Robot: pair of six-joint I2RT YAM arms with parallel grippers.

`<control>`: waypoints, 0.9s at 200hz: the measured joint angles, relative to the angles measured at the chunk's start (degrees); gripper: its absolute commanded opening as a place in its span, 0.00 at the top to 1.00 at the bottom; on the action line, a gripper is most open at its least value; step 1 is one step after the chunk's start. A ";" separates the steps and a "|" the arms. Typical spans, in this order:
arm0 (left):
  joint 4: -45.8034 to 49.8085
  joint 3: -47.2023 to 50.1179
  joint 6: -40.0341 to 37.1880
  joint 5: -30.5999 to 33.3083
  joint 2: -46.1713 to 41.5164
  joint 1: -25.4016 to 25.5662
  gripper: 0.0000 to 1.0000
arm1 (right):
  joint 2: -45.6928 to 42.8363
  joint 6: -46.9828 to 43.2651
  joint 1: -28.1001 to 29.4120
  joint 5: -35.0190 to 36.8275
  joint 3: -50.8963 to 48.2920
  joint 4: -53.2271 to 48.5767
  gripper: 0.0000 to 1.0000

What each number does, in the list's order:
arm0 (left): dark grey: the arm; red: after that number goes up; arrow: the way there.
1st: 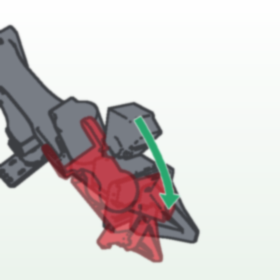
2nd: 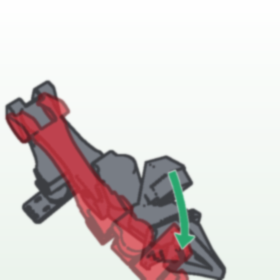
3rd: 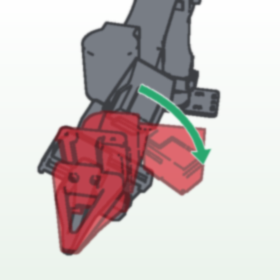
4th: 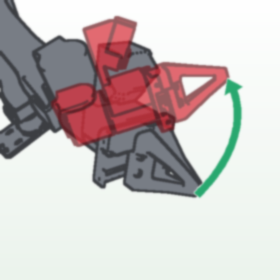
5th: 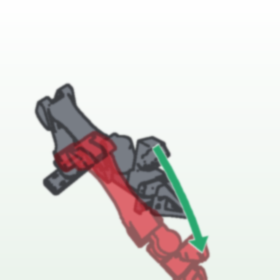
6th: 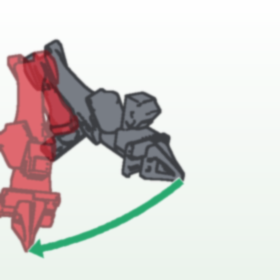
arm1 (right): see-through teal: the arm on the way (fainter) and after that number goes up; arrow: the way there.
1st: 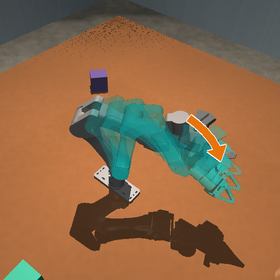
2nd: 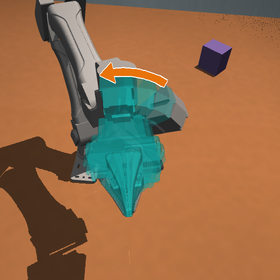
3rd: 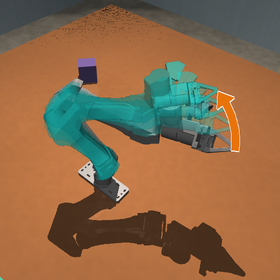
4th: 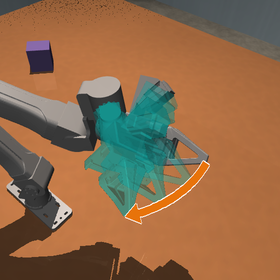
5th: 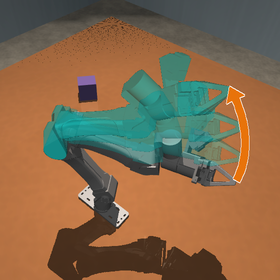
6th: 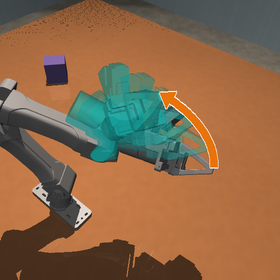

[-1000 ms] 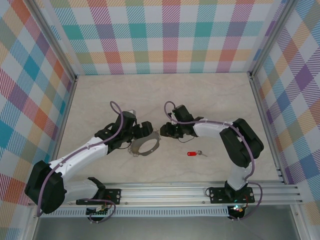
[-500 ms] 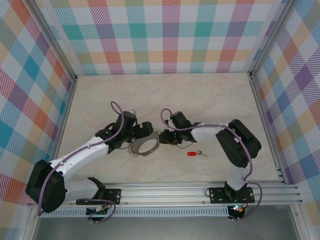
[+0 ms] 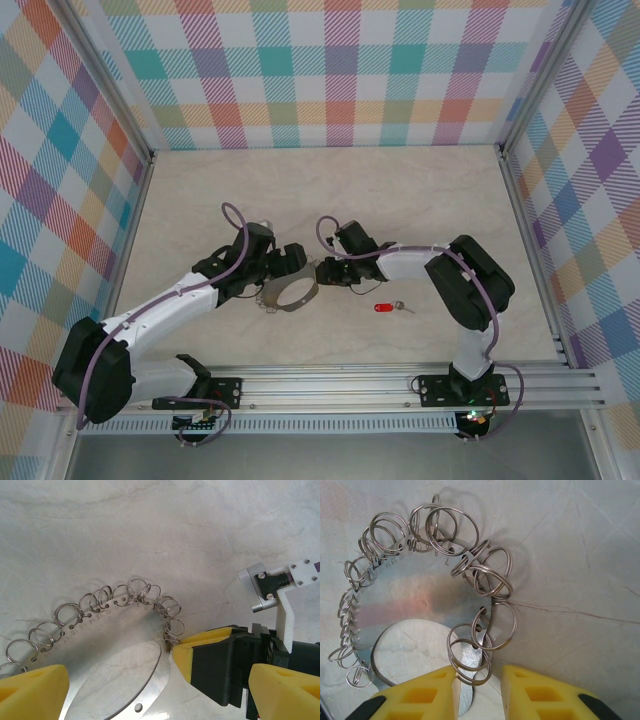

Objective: Put the keys on the keyring

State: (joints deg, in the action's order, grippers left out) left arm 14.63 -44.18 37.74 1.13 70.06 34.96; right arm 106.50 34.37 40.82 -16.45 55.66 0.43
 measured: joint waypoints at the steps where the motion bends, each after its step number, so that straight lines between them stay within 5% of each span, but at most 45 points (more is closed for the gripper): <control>1: 0.00 0.02 0.00 0.02 0.02 0.00 0.08 | 0.00 -0.02 0.00 0.00 0.02 -0.02 0.72; 59: -0.39 0.02 0.02 -0.17 0.76 0.00 0.07 | 1.75 -0.66 0.00 -0.09 2.25 -0.76 0.79; 122: -0.87 0.02 0.00 -0.17 1.07 0.00 0.07 | 2.27 -1.40 -0.07 0.28 2.71 -1.09 1.00; 180: -1.22 0.00 0.00 -0.17 1.14 -0.02 0.07 | 1.22 -4.31 -0.07 1.11 2.89 -3.15 1.00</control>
State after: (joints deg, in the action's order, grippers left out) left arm 13.41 -44.18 37.74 0.95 71.20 34.94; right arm 107.72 30.06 40.75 -15.33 58.54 -2.72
